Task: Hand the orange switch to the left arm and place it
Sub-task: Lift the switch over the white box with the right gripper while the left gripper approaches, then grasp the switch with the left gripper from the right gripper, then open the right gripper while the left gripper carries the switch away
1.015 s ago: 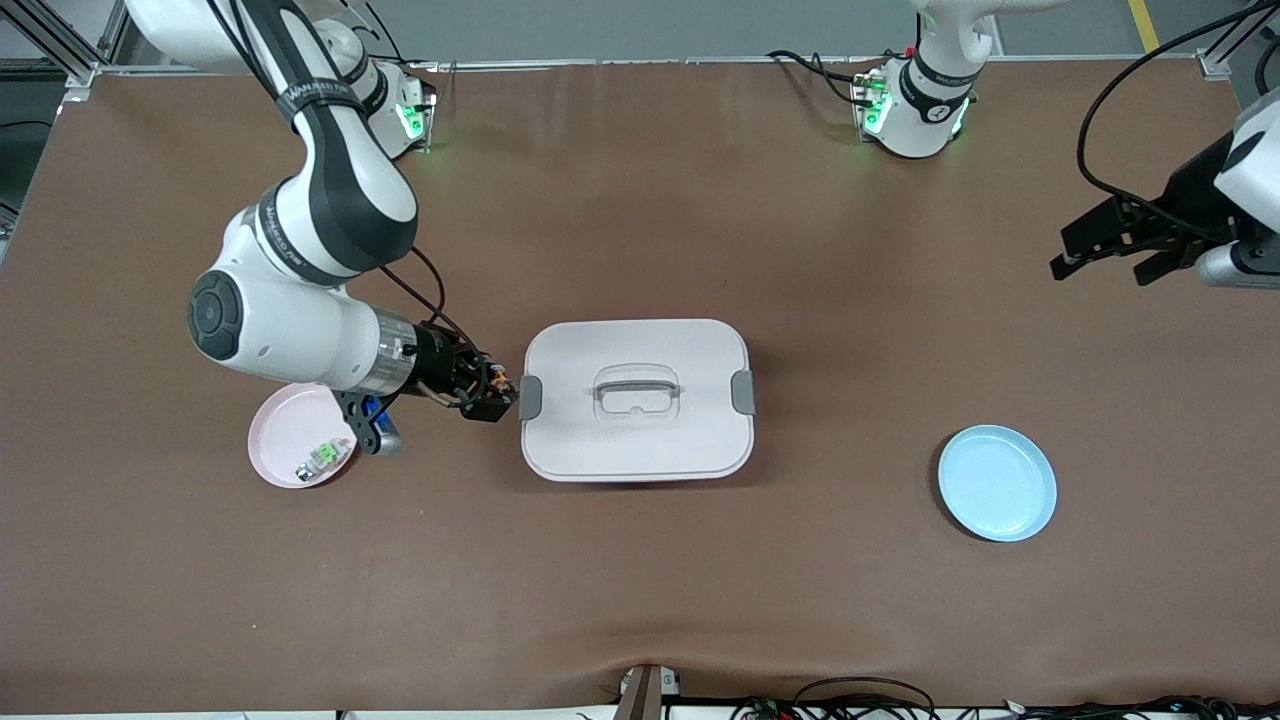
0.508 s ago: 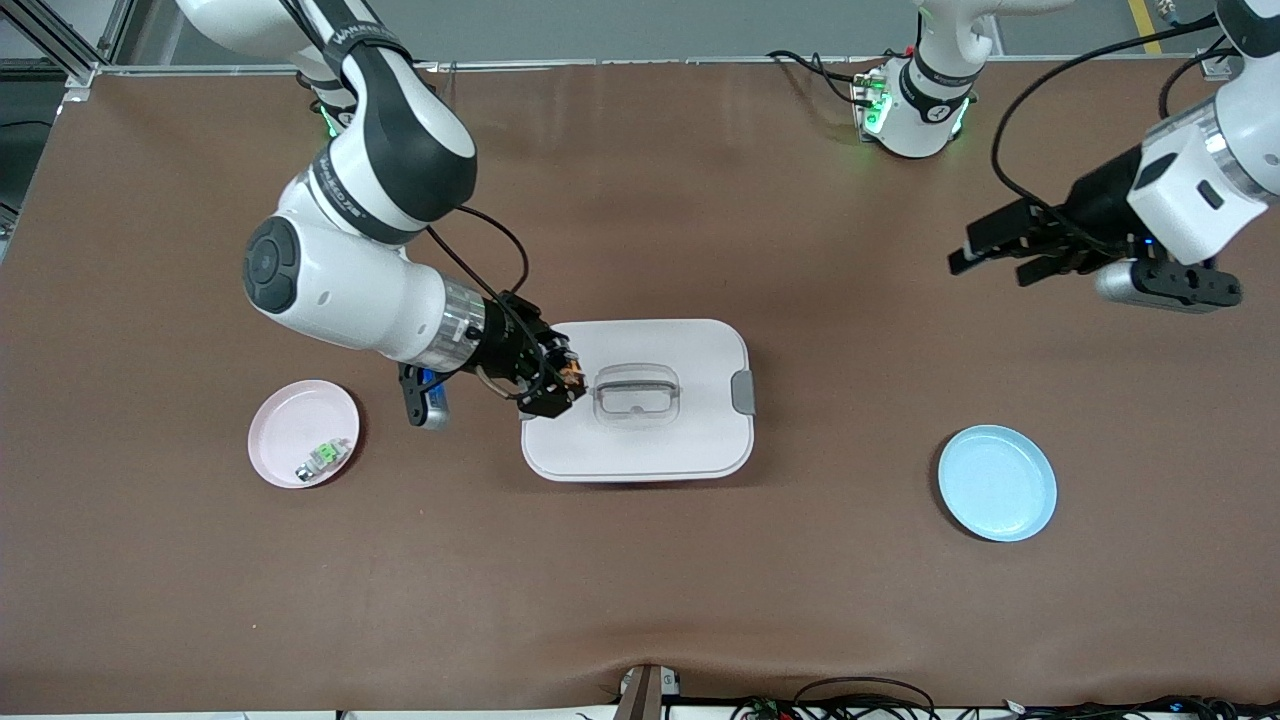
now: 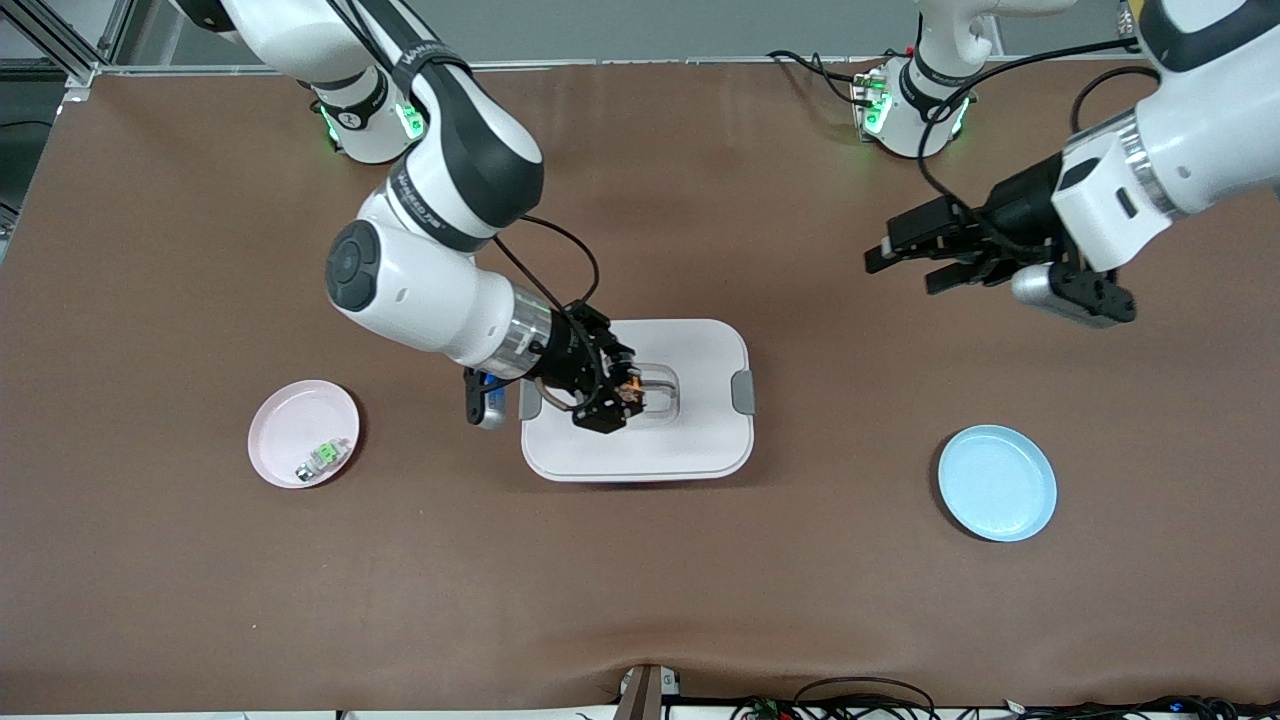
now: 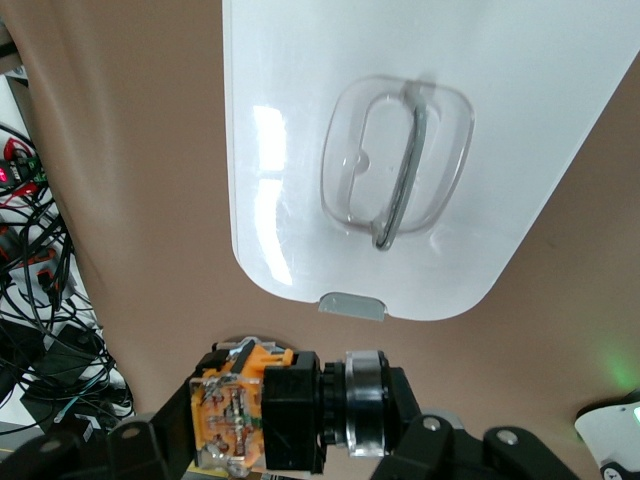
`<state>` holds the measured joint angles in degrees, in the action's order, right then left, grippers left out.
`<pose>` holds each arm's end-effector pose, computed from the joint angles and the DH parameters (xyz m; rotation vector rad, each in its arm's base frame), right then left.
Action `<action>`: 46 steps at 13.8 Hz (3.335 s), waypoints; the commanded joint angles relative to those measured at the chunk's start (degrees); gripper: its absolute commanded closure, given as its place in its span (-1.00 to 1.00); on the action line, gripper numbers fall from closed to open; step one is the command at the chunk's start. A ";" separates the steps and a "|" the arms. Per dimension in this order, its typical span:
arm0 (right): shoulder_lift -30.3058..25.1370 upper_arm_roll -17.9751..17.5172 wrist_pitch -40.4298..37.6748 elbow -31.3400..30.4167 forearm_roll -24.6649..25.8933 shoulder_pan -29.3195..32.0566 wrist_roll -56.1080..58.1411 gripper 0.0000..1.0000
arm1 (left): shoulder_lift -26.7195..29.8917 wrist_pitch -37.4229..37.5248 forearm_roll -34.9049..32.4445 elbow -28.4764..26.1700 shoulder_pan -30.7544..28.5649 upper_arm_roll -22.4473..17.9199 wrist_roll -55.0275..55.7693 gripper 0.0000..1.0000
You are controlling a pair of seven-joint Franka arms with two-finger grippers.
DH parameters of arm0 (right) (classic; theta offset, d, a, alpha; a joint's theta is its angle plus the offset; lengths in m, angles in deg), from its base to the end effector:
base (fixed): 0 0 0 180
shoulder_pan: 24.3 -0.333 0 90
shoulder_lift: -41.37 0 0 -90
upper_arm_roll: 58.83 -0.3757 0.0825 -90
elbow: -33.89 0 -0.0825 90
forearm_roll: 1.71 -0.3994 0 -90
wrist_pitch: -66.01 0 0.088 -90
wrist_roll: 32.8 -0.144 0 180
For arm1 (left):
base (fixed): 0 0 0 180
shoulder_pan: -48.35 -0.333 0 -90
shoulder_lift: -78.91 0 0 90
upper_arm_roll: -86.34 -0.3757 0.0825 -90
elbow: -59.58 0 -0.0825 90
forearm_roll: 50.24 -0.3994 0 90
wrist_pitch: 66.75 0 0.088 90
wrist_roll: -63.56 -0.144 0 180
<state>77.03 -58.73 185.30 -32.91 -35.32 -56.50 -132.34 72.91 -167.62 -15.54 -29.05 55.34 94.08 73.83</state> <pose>0.6725 0.4763 0.4856 -2.0017 1.6745 0.5167 0.5932 -0.2245 0.6381 2.5186 0.0099 -0.0381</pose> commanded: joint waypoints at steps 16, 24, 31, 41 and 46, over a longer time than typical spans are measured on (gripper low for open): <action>6.26 -3.70 4.73 11.60 -1.10 -6.47 -18.41 1.00 | -9.56 -12.24 9.16 -1.10 3.04 4.21 -1.04 -0.58; 7.23 -4.14 5.69 14.42 -1.10 -5.68 -20.52 1.00 | -9.12 -12.16 8.45 -4.18 4.61 4.21 -1.30 -0.36; 7.23 -4.58 7.72 14.51 -1.10 -5.59 -21.05 1.00 | -8.94 -12.16 8.28 -4.01 4.79 4.21 -1.56 0.55; 7.23 -4.32 9.39 14.51 -1.10 -6.03 -20.96 -0.80 | -9.03 -12.16 8.10 -3.48 4.00 4.12 -7.45 1.00; 7.14 -4.23 9.39 14.51 -1.10 -6.03 -20.96 -1.00 | -9.38 -12.16 8.02 -2.51 3.83 3.77 -7.36 1.00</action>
<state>83.54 -62.83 195.01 -19.93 -35.49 -62.73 -152.61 63.09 -180.04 -7.21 -31.66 59.51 98.04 67.23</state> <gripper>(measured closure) 0.000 0.626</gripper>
